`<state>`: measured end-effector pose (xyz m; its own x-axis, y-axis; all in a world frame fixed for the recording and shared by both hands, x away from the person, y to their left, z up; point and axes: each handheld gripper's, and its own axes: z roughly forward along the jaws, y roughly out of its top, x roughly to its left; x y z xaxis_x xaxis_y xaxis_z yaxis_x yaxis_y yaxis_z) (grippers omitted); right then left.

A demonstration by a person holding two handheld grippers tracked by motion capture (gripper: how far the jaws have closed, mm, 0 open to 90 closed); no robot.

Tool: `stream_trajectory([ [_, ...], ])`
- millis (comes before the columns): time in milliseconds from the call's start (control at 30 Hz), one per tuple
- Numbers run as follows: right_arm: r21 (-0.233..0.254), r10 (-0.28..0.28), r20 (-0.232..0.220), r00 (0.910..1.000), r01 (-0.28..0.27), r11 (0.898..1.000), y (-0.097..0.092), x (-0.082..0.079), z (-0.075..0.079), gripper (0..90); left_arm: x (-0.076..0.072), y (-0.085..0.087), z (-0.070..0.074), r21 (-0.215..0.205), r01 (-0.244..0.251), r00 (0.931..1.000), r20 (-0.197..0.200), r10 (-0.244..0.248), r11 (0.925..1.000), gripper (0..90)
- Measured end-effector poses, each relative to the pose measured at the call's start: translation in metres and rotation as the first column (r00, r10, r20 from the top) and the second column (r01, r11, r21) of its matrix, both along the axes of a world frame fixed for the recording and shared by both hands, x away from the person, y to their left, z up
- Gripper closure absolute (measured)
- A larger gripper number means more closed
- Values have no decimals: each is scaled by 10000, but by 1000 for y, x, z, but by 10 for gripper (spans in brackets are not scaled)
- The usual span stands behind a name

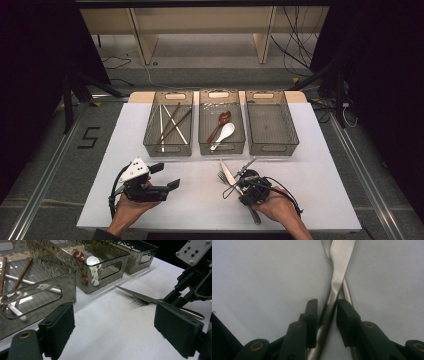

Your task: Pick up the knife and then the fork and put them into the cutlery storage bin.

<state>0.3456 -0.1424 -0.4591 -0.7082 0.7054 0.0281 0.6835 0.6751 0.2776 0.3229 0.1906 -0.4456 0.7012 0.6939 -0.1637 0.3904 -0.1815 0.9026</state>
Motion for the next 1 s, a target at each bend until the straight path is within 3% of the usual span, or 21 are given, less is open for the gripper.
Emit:
stream_trajectory([
  [367,-390,182,-66,9998,-185,9991,5,2,0,729,-1,-1,1,-1,69,10000,44,-69,10000,163],
  [567,-316,103,-366,9993,-114,9994,3,7,1,755,-1,-2,1,-30,72,10000,29,-72,10000,163],
  [1000,-313,41,-422,9991,-54,9995,2,9,1,803,-1,-2,1,-13,90,9999,49,-90,10000,164],
])
